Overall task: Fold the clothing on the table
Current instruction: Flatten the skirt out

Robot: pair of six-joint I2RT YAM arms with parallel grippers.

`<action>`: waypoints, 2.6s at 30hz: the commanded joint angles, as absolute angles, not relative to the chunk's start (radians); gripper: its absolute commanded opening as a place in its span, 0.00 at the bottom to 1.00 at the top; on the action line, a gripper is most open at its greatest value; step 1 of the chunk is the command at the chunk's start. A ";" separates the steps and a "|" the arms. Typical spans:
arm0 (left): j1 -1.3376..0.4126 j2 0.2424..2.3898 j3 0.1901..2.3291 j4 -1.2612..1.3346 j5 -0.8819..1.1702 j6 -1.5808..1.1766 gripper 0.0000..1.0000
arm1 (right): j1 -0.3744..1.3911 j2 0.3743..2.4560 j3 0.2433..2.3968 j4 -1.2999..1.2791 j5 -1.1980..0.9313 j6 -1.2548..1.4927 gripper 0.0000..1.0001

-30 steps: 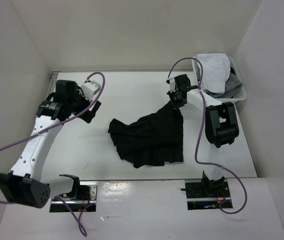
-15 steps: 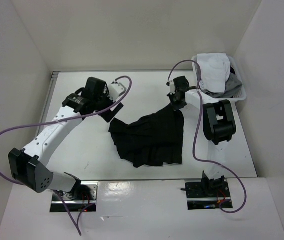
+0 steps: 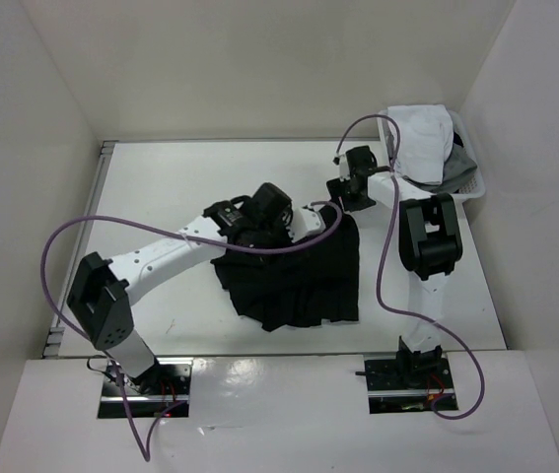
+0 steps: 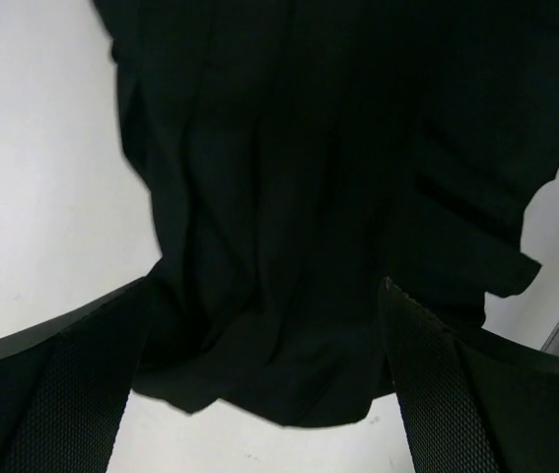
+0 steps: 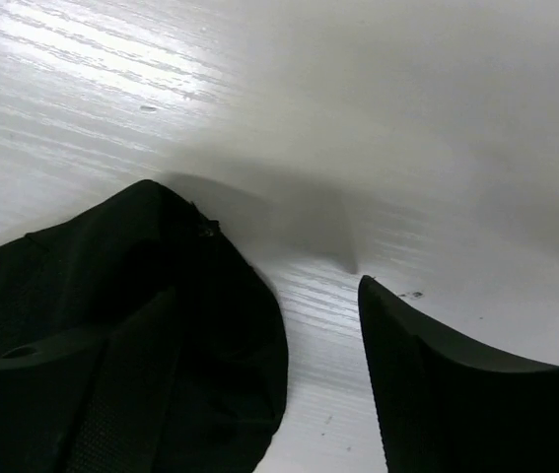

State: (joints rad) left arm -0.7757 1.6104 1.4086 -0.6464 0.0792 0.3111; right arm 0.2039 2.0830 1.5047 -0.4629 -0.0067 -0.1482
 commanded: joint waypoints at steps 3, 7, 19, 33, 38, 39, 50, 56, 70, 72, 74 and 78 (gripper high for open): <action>-0.857 1.658 1.488 -0.591 0.013 0.288 1.00 | 0.183 2.008 1.489 -0.514 -0.005 -0.147 0.85; -0.977 1.719 1.558 -0.591 -0.043 0.267 1.00 | 0.089 1.913 1.479 -0.557 -0.063 -0.147 0.88; -1.108 1.819 1.534 -0.502 -0.029 0.204 1.00 | -0.201 1.683 1.306 -0.566 -0.178 -0.167 0.88; -1.108 1.848 1.396 -0.313 -0.161 0.193 1.00 | -0.250 1.577 1.229 -0.588 -0.251 -0.167 0.88; -1.108 1.858 1.387 -0.281 -0.172 0.184 1.00 | -0.250 1.559 1.209 -0.598 -0.275 -0.167 0.88; -1.108 1.867 1.387 -0.281 -0.182 0.184 1.00 | -0.250 1.559 1.200 -0.598 -0.275 -0.167 0.88; -1.108 1.917 1.396 -0.216 -0.212 0.184 0.98 | -0.250 1.506 1.161 -0.618 -0.284 -0.167 0.88; -1.108 1.937 1.396 -0.189 -0.221 0.193 0.98 | -0.250 1.486 1.140 -0.618 -0.293 -0.167 0.88; -1.108 1.987 1.468 -0.198 -0.265 0.202 0.41 | -0.250 1.486 1.131 -0.618 -0.322 -0.176 0.58; -1.108 1.987 1.492 -0.209 -0.290 0.202 0.14 | -0.250 1.496 1.131 -0.618 -0.331 -0.176 0.57; -1.108 1.974 1.531 -0.233 -0.327 0.212 0.03 | -0.250 1.496 1.131 -0.618 -0.341 -0.176 0.57; -1.066 1.936 1.643 -0.305 -0.337 0.203 0.00 | -0.250 1.505 1.131 -0.618 -0.350 -0.186 0.57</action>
State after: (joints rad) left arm -1.0996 1.9808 1.5337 -0.2790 -0.3000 0.2077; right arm -0.2466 1.5223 1.1366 -0.6155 -0.3264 -0.1753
